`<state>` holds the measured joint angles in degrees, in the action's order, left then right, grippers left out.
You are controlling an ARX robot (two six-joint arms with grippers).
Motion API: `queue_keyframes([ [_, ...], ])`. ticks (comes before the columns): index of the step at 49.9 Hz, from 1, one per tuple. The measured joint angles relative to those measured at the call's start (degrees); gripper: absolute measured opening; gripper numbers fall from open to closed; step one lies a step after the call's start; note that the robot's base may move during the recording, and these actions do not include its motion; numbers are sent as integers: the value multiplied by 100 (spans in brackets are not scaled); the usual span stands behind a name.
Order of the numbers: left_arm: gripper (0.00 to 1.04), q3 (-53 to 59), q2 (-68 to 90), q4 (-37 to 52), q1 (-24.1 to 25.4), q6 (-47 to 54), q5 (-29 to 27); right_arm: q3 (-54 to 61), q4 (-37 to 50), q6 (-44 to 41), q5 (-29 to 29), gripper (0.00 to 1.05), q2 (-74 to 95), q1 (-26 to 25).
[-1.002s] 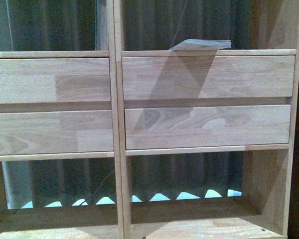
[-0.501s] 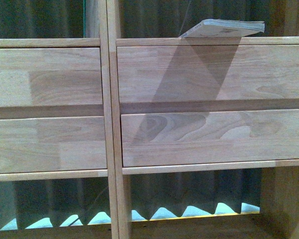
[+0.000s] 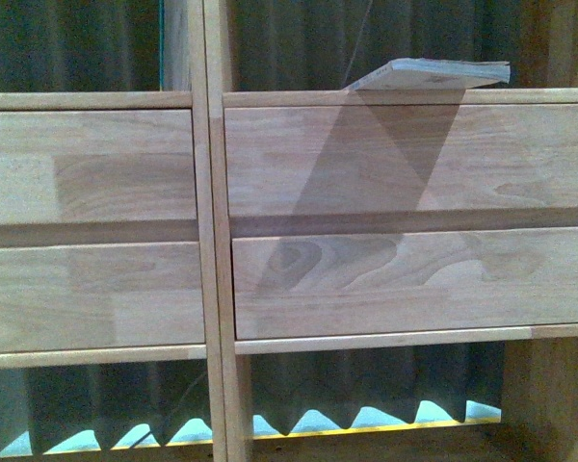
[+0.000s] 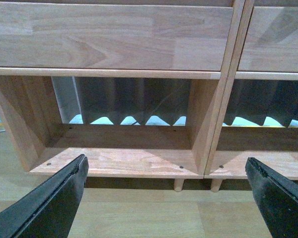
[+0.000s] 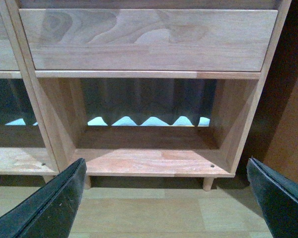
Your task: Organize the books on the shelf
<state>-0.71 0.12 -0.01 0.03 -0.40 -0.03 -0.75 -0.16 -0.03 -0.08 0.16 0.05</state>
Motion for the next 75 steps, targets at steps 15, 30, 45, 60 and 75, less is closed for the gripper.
queue_keyframes([
  [15, 98, 0, 0, 0, 0, 2, 2, 0, 0, 0, 2, 98, 0, 0],
  [30, 98, 0, 0, 0, 0, 15, 2, -28, -74, 37, -254, 98, 55, -61],
  [45, 98, 0, 0, 0, 0, 15, 4, -1954, 1427, 2286, -2944, 98, 3403, -131],
  [60, 98, 0, 0, 0, 0, 15, 2, -4940, 3064, 5766, -2643, 98, 8059, 575],
  [75, 98, 0, 0, 0, 0, 15, 2, -6564, 3067, 6496, -2129, 98, 9833, 684],
])
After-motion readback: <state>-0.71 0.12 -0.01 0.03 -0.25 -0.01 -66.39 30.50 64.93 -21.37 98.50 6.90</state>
